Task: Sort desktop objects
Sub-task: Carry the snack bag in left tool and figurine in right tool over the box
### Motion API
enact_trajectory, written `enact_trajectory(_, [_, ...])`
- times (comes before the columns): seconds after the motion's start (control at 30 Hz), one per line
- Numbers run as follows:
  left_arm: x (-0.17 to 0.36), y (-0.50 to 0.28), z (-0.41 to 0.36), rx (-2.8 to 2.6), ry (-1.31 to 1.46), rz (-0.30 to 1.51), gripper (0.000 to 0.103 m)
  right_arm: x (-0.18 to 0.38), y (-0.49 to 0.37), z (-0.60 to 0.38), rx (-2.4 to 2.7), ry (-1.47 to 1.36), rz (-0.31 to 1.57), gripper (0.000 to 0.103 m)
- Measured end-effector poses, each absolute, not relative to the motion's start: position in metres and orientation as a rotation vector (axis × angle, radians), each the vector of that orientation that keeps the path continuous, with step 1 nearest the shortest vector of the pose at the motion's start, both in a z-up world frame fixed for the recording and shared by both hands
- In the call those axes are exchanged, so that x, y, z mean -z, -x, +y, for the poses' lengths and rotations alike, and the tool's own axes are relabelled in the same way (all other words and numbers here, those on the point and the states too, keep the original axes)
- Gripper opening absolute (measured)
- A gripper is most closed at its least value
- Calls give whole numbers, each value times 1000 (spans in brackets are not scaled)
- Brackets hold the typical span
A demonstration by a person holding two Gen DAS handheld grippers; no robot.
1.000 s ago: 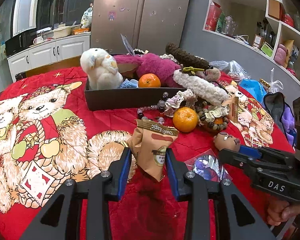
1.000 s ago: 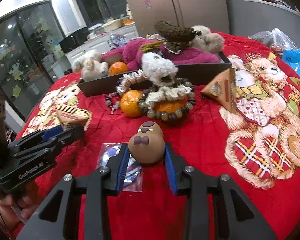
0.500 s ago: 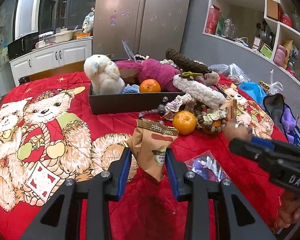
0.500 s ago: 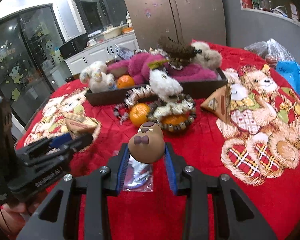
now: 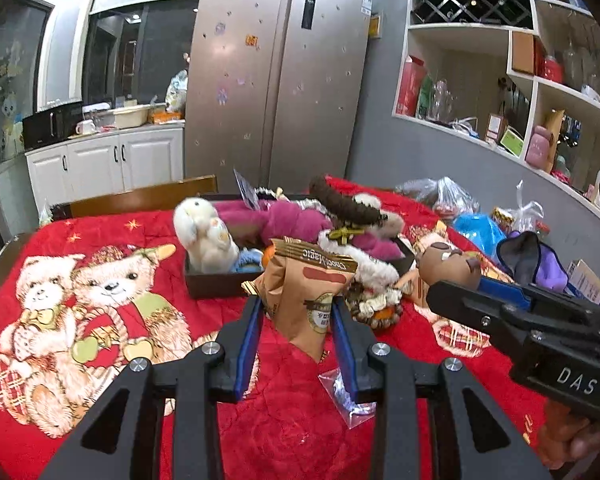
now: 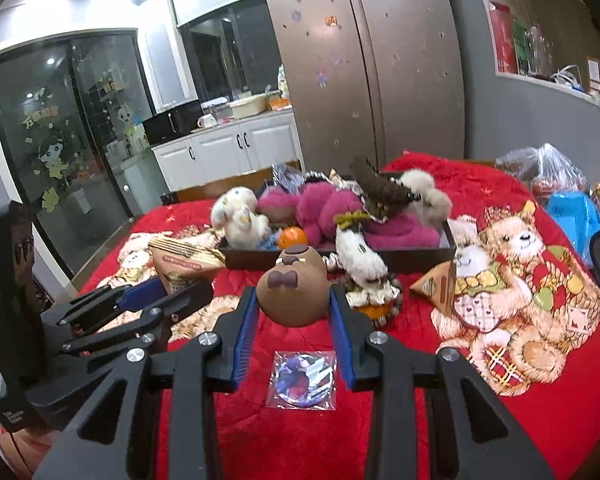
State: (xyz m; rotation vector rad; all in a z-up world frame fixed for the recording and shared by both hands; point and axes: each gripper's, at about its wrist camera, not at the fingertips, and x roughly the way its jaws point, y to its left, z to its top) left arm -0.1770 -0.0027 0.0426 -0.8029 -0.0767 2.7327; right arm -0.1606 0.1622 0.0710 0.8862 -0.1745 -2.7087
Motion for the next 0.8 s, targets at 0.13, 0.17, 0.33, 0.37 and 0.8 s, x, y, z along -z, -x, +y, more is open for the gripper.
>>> enact_trajectory(0.13, [-49,179,-6,-2743,810,-93,35,-80,158,164,2704,-865,-171,36])
enact_trajectory(0.17, [-50,180,-7,-2745,810,-94,35,-81,159,164,2702,-862,-174,36])
enact_trajectory(0.33, [-57,195,-6,-2758,811,-99,35,-84,175,166,2700,-864,-163,36])
enact_trajectory(0.37, [-58,199,-4,-2760,810,-96,35,-86,181,167,2701,-865,-162,36])
enact_trajectory(0.8, [-64,300,11,-2777,851,-125,35,-96,272,178,2722,-883,-115,36])
